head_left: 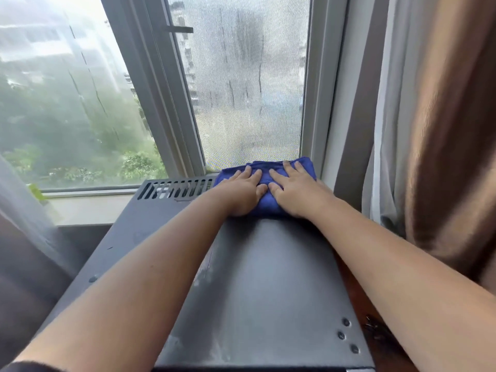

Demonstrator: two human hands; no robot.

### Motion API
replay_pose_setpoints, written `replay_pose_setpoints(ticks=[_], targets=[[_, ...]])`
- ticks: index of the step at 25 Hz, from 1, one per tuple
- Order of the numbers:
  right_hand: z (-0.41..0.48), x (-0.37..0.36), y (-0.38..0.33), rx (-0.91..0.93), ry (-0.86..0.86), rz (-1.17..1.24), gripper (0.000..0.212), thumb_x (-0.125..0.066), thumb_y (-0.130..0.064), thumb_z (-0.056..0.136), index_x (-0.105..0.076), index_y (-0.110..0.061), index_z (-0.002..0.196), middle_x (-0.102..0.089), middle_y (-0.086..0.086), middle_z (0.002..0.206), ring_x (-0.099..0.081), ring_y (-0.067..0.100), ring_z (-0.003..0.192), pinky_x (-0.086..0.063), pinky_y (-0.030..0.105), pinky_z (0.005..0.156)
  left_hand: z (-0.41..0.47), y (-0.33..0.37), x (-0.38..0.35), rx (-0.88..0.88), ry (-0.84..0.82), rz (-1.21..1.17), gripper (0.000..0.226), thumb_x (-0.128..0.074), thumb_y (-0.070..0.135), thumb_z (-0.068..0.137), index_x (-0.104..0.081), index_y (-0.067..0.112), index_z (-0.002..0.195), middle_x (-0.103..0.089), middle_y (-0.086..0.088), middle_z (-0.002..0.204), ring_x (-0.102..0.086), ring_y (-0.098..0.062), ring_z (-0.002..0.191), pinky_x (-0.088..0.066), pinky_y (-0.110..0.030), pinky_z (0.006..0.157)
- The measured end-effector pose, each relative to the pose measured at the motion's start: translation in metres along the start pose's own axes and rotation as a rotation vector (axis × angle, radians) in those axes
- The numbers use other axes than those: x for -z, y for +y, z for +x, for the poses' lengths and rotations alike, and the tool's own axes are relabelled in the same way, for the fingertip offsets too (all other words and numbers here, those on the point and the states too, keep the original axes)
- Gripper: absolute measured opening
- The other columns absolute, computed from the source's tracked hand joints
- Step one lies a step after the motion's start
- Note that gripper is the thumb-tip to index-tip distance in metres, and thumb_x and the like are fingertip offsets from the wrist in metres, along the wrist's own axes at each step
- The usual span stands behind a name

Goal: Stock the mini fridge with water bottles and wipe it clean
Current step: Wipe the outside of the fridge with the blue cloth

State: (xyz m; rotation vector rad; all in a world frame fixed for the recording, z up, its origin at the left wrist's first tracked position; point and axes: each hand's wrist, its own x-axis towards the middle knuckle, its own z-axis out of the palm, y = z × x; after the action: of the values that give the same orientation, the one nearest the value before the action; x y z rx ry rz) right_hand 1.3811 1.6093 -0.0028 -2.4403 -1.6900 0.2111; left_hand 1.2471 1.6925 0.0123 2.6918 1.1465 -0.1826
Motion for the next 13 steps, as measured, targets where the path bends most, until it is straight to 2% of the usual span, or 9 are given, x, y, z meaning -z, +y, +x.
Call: replay_pose_setpoints(ticks=[4,7,13], targets=[[0.01,0.002,0.0,-0.005,0.004,0.02,0.053,-0.021,-0.047,0.108,-0.019,-0.04,0.161,-0.003,-0.003,0.172,0.002,0.018,0.158,-0.006,0.045,0.127,0.005,0.002,0.008,-0.002,0.001,-0.01,0.06,-0.021,0.042,0.111,-0.005,0.019,0.164,0.005,-0.007,0.172,0.002,-0.028,0.158,-0.004,-0.048,0.127],[0.008,0.002,-0.001,0.027,0.008,0.01,0.051,-0.021,-0.042,0.109,-0.023,-0.037,0.16,-0.008,-0.001,0.172,-0.001,0.021,0.158,-0.008,0.048,0.127,-0.005,0.006,0.012,-0.045,-0.007,0.023,0.057,-0.021,0.036,0.113,-0.007,0.013,0.163,0.004,-0.01,0.171,0.004,-0.024,0.158,0.001,-0.033,0.123],[-0.026,-0.004,0.001,0.09,-0.035,0.014,0.052,-0.024,-0.042,0.109,-0.024,-0.033,0.161,-0.012,0.002,0.171,-0.004,0.025,0.158,-0.012,0.05,0.127,-0.044,0.01,0.004,-0.056,-0.027,0.033,0.061,-0.025,0.04,0.112,-0.005,0.014,0.164,0.001,-0.012,0.171,0.0,-0.025,0.159,-0.001,-0.03,0.123]])
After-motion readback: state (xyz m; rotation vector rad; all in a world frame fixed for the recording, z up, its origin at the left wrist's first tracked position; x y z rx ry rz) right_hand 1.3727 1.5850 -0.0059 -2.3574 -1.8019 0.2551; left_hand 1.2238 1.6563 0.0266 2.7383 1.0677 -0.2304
